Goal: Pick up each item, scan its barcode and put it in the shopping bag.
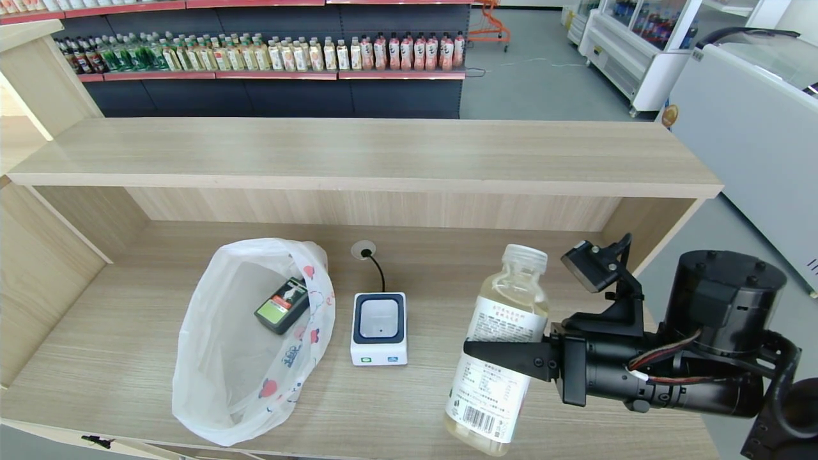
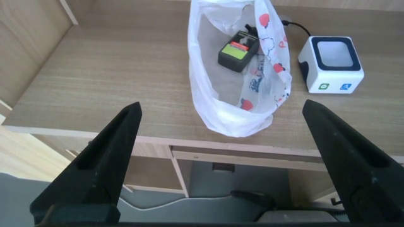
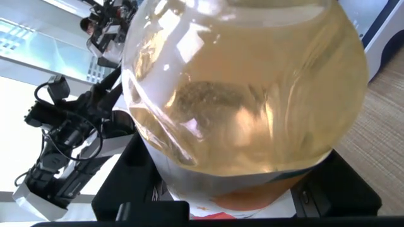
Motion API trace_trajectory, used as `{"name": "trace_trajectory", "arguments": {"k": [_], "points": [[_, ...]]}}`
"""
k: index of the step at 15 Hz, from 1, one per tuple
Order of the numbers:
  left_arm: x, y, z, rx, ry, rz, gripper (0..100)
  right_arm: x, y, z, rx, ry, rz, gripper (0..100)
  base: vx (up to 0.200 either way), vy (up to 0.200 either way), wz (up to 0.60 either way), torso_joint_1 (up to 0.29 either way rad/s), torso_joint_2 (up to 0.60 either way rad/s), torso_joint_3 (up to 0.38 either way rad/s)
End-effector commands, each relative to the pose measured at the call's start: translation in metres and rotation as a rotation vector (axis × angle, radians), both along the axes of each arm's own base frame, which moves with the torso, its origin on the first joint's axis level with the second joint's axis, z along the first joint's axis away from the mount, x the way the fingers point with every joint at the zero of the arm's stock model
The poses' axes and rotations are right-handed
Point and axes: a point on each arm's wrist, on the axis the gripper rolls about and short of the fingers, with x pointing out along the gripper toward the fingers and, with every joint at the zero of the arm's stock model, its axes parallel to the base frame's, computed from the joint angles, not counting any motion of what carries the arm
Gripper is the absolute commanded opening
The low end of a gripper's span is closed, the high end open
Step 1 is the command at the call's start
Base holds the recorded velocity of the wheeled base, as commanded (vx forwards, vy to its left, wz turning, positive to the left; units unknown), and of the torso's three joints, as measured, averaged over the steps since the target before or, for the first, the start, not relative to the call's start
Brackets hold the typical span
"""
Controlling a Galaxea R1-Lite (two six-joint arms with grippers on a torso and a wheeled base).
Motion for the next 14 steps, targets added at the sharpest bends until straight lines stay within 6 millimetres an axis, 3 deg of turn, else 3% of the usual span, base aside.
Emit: {"name": "trace_trajectory", "arguments": {"k": [1,8,10,12,14], "points": [[0.000,0.000,0.000,0.000,0.000,0.000,100,0.000,0.000,0.002,0.003,-0.007,-0.001,0,0.000,0.000,0.00,0.000,0.00,0.000],[0.000,0.000,0.000,0.000,0.000,0.000,100,0.001,-0.003,0.004,0.004,-0.039,-0.016,0,0.000,0.000,0.00,0.000,0.00,0.000],[0.000,0.000,0.000,0.000,-0.001,0.000,100,0.013,-0.023,0.008,-0.082,-0.268,-0.118,0,0.000,0.000,0.00,0.000,0.00,0.000],[0.000,0.000,0.000,0.000,0.000,0.000,100,0.022,-0.050,0.012,-0.274,-0.558,-0.297,0,0.000,0.000,0.00,0.000,0.00,0.000],[0.000,0.000,0.000,0.000,-0.001,0.000,100,0.029,-0.088,0.019,-0.591,-0.888,-0.423,0,0.000,0.000,0.00,0.000,0.00,0.000]]}}
